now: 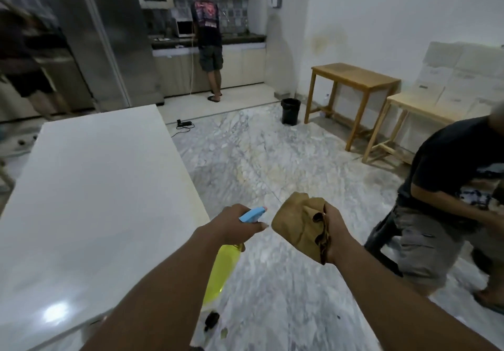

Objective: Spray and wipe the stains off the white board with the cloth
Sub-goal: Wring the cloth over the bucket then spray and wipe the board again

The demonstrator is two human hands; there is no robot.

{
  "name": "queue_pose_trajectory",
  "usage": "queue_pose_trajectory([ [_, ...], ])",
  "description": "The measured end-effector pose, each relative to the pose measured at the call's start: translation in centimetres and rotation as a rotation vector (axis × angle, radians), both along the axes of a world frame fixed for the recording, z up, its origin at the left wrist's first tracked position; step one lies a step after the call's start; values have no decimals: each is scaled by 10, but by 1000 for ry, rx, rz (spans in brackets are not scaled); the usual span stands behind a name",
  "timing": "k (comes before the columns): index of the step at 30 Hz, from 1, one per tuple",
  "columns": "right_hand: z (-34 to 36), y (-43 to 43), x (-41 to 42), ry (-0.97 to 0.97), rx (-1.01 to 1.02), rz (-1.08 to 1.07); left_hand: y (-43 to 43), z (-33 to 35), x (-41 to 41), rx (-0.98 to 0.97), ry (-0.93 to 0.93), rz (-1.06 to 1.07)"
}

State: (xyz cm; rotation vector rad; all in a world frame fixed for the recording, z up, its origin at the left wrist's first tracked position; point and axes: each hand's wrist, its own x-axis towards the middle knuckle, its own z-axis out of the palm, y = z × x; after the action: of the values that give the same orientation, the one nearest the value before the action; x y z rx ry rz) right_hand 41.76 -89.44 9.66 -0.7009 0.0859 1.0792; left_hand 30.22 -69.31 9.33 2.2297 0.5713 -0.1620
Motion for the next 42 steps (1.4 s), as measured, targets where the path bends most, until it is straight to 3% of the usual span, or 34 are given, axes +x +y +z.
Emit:
queue_pose_trajectory([
  [5,3,45,68,90,150,165,22,8,36,2,-1,144],
  [20,-21,285,262,-110,-33,435,217,-18,184,-5,71,462],
  [25,-25,375,317,-59,-71,490,278,-5,228,-1,82,499],
  [37,-46,596,452,137,118,826,443,-13,351,50,135,652],
  [42,-40,699,491,99,3,835,513,-8,396,42,105,723],
])
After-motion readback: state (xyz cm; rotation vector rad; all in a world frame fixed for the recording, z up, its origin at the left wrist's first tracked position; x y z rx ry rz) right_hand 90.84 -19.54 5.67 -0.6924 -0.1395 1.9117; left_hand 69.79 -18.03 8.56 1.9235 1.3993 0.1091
